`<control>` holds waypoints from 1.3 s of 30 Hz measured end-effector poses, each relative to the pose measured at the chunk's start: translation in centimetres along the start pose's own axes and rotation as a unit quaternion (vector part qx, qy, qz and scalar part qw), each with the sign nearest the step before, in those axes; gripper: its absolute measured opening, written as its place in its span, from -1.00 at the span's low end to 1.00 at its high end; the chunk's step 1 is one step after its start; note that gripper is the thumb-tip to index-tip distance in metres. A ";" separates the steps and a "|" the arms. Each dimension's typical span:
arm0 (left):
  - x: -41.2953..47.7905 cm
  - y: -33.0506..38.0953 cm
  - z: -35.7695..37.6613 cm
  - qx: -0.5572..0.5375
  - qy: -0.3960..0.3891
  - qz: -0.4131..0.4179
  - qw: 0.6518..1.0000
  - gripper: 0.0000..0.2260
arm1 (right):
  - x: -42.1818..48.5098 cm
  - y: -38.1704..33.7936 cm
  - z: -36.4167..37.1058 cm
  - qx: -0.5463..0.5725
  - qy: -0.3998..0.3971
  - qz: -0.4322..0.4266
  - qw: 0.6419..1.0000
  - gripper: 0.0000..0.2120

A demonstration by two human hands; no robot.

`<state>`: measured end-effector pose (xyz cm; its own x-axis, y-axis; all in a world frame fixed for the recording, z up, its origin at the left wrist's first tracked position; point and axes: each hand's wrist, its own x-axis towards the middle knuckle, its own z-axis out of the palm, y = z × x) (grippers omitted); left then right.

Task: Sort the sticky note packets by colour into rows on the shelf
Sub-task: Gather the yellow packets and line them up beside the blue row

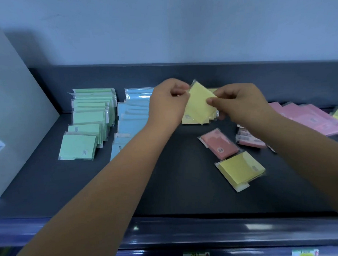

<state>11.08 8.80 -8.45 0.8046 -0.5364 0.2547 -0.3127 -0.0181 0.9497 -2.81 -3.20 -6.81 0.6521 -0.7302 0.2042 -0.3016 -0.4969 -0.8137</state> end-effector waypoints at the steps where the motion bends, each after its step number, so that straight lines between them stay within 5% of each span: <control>1: 0.0 0.3 -0.2 -0.027 0.006 -0.018 0.999 -0.82 | 0.0 -0.1 -0.2 0.051 0.006 0.017 0.999 -0.93; 6: -1.1 1.1 0.0 -0.112 -0.113 -0.142 0.977 -0.87 | -0.6 -0.2 -0.5 0.217 -0.054 0.099 0.970 -0.92; 8: -1.2 1.2 -0.1 -0.119 -0.127 -0.129 0.976 -0.88 | -0.7 0.1 -0.4 0.181 -0.077 0.103 0.975 -0.91; 15: 0.7 1.0 -0.8 0.136 -0.136 0.019 0.981 -0.85 | 0.2 1.1 -0.9 -0.019 0.001 -0.002 1.000 -0.61; 22: 1.3 -0.6 0.5 0.211 -0.024 -0.056 0.976 -0.81 | 0.2 1.8 0.7 -0.069 -0.022 0.035 0.997 -0.92; 32: -0.2 -0.9 0.6 0.246 -0.055 -0.030 0.967 -0.85 | -0.3 1.5 0.5 -0.147 0.009 0.008 0.989 -0.83; 36: -1.4 0.1 0.5 0.384 -0.052 0.099 0.917 -0.66 | -1.5 1.0 0.1 -0.335 0.057 -0.108 0.934 -0.56; 39: -2.1 0.5 -0.2 0.491 -0.033 0.163 0.855 -0.49 | -2.5 0.1 -0.7 -0.369 0.017 -0.141 0.919 -0.39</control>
<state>9.35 10.09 -8.41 0.5735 -0.6938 0.4356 -0.8144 -0.5403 0.2116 -5.04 -1.76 -7.04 0.7577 -0.5324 0.3776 -0.5223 -0.8415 -0.1384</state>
